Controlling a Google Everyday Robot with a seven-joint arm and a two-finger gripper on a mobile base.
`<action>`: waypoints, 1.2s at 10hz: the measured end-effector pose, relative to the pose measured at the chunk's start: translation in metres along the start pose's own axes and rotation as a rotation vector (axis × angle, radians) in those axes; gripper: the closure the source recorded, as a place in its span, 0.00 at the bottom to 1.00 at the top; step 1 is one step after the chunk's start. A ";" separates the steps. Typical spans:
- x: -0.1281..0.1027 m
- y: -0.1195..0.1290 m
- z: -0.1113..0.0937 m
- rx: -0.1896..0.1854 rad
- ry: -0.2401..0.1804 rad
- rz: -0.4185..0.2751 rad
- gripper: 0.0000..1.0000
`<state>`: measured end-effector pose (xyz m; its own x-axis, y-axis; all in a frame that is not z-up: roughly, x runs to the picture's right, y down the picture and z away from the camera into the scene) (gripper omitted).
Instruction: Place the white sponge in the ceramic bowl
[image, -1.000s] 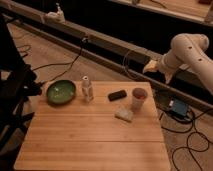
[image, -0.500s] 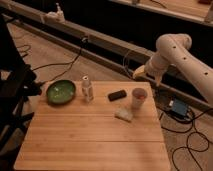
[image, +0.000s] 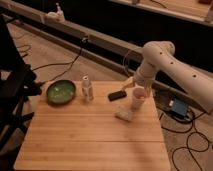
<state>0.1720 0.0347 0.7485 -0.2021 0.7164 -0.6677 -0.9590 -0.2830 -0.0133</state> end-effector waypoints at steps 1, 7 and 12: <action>0.011 0.001 0.007 0.016 0.013 0.004 0.20; 0.025 0.009 0.017 0.003 0.002 0.014 0.20; 0.026 0.019 0.051 -0.049 0.007 0.120 0.20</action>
<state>0.1386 0.0809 0.7686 -0.3129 0.6711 -0.6721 -0.9171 -0.3974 0.0302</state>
